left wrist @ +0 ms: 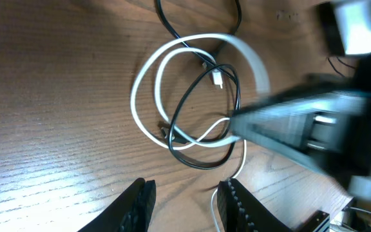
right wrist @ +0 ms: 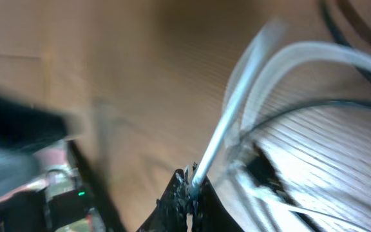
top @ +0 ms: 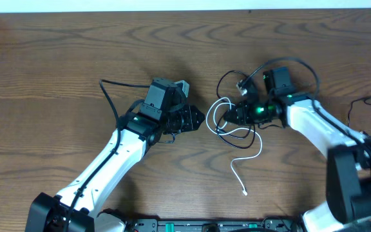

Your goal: Untangle cables

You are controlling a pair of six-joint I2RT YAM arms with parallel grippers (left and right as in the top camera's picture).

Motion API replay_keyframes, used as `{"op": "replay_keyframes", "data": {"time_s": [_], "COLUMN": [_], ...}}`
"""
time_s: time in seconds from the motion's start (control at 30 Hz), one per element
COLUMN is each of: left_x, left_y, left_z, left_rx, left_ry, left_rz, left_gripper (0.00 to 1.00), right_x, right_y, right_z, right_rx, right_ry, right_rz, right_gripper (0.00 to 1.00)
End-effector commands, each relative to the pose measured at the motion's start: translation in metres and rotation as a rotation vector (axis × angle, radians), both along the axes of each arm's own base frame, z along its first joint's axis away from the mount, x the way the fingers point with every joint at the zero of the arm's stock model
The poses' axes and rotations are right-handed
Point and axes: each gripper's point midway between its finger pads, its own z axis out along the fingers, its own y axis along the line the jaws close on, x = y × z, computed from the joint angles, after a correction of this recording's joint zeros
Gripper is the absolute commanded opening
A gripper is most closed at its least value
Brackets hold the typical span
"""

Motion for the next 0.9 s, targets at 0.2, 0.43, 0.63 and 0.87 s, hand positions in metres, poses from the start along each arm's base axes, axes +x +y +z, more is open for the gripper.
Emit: {"op": "replay_keyframes", "data": {"time_s": [0.2, 0.43, 0.63, 0.87], "left_x": [0.003, 0.003, 0.003, -0.009], "left_y": [0.002, 0.002, 0.002, -0.039], "left_z": [-0.001, -0.001, -0.001, 0.038], "left_rx": [0.016, 0.016, 0.014, -0.195], "left_ry": [-0.012, -0.012, -0.015, -0.151], "left_rz": [-0.001, -0.001, -0.002, -0.272], "left_gripper": [0.37, 0.37, 0.37, 0.61], "right_x": [-0.02, -0.043, -0.052, -0.045], "right_y": [0.006, -0.013, -0.021, -0.022], "right_z": [0.222, 0.3, 0.317, 0.313], "right_rx": [0.232, 0.239, 0.226, 0.219], "right_ry": [-0.756, -1.033, -1.095, -1.069], "right_rz": [0.104, -0.015, -0.06, -0.082], "right_gripper": [0.01, 0.01, 0.01, 0.01]}}
